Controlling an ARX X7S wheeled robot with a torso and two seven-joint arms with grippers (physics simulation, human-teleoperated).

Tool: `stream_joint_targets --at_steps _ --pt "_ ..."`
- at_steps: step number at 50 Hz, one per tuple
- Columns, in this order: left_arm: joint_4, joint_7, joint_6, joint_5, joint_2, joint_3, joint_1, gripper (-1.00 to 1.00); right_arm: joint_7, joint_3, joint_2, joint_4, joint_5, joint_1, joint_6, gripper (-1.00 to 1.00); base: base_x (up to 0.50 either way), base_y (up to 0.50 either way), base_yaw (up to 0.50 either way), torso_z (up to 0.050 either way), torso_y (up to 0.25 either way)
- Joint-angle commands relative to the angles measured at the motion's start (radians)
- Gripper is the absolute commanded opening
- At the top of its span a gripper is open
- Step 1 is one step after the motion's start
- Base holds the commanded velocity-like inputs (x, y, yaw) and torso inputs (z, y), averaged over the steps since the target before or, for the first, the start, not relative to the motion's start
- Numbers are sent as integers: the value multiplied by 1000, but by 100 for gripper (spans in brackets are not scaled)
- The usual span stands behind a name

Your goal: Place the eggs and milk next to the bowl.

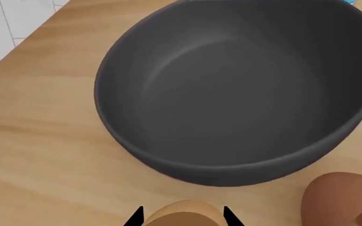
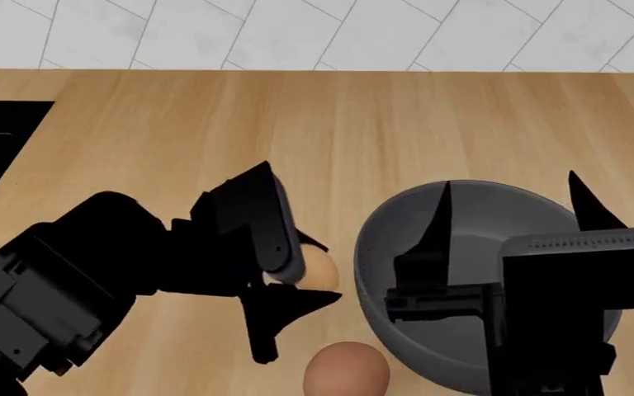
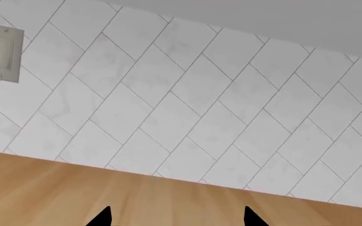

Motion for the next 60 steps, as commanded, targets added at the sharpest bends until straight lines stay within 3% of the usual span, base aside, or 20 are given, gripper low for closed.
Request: stream_joint_targets --at_steps 1,18,45,60 --pt "-105 13 56 -5 45 17 -9 -100 0 -7 1 13 -4 4 -5 100 0 0 0 0 0" --pt "-211 14 145 -51 77 79 -17 -100 13 -9 6 -8 1 11 23 100 0 0 0 0 0" --pt "-298 -82 280 -391 80 464 -60 -100 16 -7 11 -3 5 3 13 100 0 0 0 0 0" --pt "-317 -127 359 -450 80 572 -72 -100 19 -5 13 -8 11 1 14 100 0 0 0 0 0"
